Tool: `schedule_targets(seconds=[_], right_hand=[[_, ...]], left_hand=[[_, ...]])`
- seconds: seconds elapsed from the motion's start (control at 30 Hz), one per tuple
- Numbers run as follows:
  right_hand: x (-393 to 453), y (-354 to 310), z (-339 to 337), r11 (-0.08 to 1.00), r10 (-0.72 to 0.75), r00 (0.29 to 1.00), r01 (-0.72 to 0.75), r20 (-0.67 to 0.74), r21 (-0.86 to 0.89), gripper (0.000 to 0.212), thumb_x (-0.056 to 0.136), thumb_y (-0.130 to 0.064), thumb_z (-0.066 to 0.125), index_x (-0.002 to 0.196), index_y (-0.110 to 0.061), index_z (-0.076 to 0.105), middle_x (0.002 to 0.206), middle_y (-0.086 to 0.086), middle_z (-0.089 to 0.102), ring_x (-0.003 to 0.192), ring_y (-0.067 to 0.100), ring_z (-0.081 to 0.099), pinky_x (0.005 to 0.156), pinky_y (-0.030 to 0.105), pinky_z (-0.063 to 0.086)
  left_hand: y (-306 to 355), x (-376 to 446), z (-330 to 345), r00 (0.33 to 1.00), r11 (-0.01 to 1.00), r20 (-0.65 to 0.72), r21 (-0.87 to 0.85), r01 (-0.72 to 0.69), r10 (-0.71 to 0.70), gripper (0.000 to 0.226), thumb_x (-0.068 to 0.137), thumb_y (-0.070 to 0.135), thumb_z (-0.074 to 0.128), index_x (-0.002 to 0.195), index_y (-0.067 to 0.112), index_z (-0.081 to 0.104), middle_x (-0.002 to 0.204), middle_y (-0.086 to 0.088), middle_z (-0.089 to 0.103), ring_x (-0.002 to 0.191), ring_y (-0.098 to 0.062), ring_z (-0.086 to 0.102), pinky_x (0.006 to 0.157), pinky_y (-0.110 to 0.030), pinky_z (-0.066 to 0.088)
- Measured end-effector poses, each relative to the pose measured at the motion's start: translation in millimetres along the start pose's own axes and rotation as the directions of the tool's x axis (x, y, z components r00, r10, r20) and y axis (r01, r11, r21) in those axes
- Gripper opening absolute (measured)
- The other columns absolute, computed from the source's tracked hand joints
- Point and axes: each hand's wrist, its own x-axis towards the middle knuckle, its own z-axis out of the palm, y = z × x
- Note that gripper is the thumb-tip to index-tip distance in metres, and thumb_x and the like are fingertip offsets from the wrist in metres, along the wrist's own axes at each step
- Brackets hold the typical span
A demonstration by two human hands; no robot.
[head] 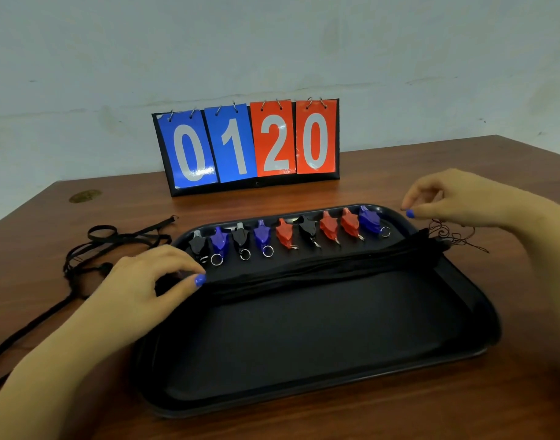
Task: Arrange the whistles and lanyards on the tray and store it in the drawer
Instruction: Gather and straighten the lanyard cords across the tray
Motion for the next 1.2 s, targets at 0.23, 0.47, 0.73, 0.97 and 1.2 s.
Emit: schedule_targets(seconds=[0.23,0.47,0.73,0.97,1.2], right_hand=[[-0.5,-31.5,23.2,0.972,0.024,0.995,-0.045,-0.092,-0.232,0.008,0.090,-0.029,0.053,0.088,-0.030,0.061,0.091,-0.009,0.060,0.073,0.010,0.054,0.067,0.026,0.041],[-30.5,-92.9,67.6,0.820,-0.445,0.891,0.364,-0.092,-0.441,0.027,0.091,-0.039,0.041,0.112,-0.030,0.057,0.108,-0.008,0.055,0.093,0.008,0.047,0.078,0.022,0.042],[-32.2,-93.6,78.3,0.798,-0.508,0.855,0.513,0.104,-0.317,0.032,0.092,-0.043,0.042,0.123,-0.042,0.049,0.130,-0.018,0.042,0.122,0.001,0.034,0.104,0.021,0.027],[-29.4,-89.0,89.4,0.772,-0.539,0.841,0.471,-0.048,-0.426,0.028,0.074,-0.035,0.067,0.102,-0.032,0.067,0.126,0.002,0.058,0.118,0.023,0.055,0.092,0.038,0.046],[-28.3,-87.4,95.6,0.768,-0.543,0.838,0.470,-0.052,-0.435,0.030,0.063,-0.034,0.076,0.092,-0.032,0.070,0.113,0.001,0.066,0.104,0.023,0.064,0.080,0.037,0.052]], left_hand=[[-29.2,-12.0,-28.2,0.897,0.938,-0.358,0.127,0.322,-0.259,0.029,0.083,0.010,0.056,0.085,0.038,0.059,0.084,0.007,0.054,0.071,-0.020,0.055,0.065,-0.041,0.050],[-52.6,-26.7,-41.7,0.712,0.782,-0.428,0.020,0.623,-0.556,0.022,0.083,0.019,0.052,0.080,0.039,0.060,0.079,0.000,0.060,0.071,-0.025,0.057,0.067,-0.043,0.053],[-30.1,-6.7,-18.5,0.894,0.937,-0.343,0.092,0.338,-0.288,0.021,0.083,-0.006,0.056,0.093,0.009,0.068,0.093,-0.001,0.060,0.085,-0.012,0.052,0.076,-0.009,0.036],[-46.9,2.7,0.0,0.921,0.917,-0.170,0.135,0.375,-0.352,0.032,0.086,0.007,0.057,0.118,0.012,0.060,0.119,-0.006,0.060,0.113,-0.024,0.051,0.097,-0.036,0.037],[-59.8,6.9,4.7,0.876,0.840,-0.176,0.250,0.482,-0.450,0.032,0.090,0.027,0.051,0.117,0.013,0.061,0.121,-0.009,0.058,0.111,-0.028,0.050,0.091,-0.043,0.043]])
